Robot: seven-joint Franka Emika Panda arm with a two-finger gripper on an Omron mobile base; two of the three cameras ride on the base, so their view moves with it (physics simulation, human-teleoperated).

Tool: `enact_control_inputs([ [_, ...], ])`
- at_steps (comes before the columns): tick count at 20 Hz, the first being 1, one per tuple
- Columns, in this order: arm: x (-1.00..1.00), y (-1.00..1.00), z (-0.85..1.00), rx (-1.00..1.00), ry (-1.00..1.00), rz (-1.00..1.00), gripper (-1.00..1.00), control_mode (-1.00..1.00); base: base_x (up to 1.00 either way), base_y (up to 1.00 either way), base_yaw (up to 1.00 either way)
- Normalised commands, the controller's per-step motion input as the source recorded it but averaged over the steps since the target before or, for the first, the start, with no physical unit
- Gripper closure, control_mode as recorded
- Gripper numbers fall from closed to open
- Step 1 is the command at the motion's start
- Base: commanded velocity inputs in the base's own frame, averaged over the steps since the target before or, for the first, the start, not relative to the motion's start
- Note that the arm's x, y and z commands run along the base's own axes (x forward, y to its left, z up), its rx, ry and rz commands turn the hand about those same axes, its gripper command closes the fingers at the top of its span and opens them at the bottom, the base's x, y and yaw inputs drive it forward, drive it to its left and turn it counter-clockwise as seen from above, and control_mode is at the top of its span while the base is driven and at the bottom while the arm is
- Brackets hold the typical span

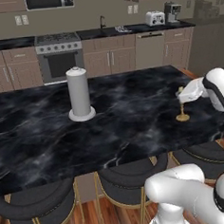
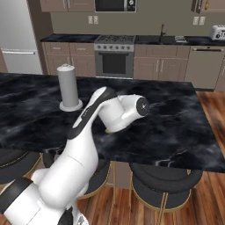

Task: Get the candle and the beer from the cabinet and move them to the dining counter.

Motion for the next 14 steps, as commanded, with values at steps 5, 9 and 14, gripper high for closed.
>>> enact_control_inputs([
  [5,0.40,-0.06,-0.14,0.01,0.00,0.04,1.00,-1.00,0.00,0.00,0.00],
  [9,0.38,0.00,-0.02,0.02,0.00,0.00,1.00,-1.00,0.00,0.00,0.00],
  [14,0.37,-0.02,0.00,0.03,0.00,0.00,1.00,-1.00,0.00,0.00,0.00],
])
